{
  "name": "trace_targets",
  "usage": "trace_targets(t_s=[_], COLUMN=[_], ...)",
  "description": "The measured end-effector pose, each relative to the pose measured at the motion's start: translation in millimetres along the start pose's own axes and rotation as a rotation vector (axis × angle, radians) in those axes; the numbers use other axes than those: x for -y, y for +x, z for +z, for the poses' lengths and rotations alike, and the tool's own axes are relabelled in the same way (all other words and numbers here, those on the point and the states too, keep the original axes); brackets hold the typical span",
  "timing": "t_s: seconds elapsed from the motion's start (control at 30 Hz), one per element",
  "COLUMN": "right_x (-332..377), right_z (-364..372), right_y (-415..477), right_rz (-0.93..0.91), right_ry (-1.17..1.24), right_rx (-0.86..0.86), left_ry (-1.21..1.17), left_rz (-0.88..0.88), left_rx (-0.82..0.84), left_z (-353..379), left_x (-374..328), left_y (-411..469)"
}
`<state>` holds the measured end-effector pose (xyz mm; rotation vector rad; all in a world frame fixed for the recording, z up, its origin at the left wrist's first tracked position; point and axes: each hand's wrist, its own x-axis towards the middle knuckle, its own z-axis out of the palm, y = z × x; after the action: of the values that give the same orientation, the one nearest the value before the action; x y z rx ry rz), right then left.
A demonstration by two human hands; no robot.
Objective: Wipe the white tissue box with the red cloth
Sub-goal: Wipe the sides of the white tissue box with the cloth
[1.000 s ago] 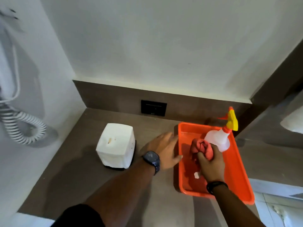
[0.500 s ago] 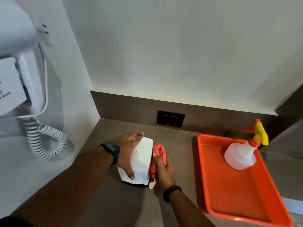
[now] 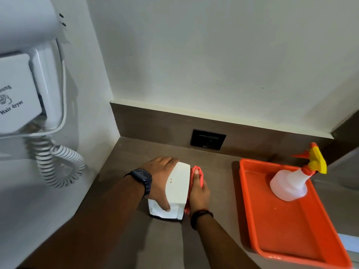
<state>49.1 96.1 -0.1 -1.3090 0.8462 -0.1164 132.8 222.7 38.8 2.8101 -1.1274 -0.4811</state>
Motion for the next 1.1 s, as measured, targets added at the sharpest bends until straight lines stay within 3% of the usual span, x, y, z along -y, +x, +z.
trace_targets(t_s=[0.13, 0.33, 0.63, 0.87, 1.1], right_x=[-13.9, 10.5, -8.7, 16.7, -7.2], right_z=[-4.8, 0.7, -3.9, 1.4, -1.8], right_y=[-19.5, -8.7, -22.1, -9.5, -15.5], right_rz=[0.047, -0.118, 0.057, -0.095, 0.084], right_ry=[0.025, -0.031, 0.032, -0.03, 0.001], right_rx=[-0.045, -0.018, -0.051, -0.007, -0.049], left_ry=[0.024, -0.013, 0.019, -0.019, 0.022], left_rz=[-0.002, 0.013, -0.005, 0.012, -0.012], left_rx=[0.016, 0.023, 0.04, 0.008, 0.036], left_z=[-0.7, -3.7, -4.8, -9.6, -3.7], left_x=[-2.8, -3.5, -6.1, -7.7, -5.1], left_y=[-1.0, 0.2, -3.5, -3.5, -3.0])
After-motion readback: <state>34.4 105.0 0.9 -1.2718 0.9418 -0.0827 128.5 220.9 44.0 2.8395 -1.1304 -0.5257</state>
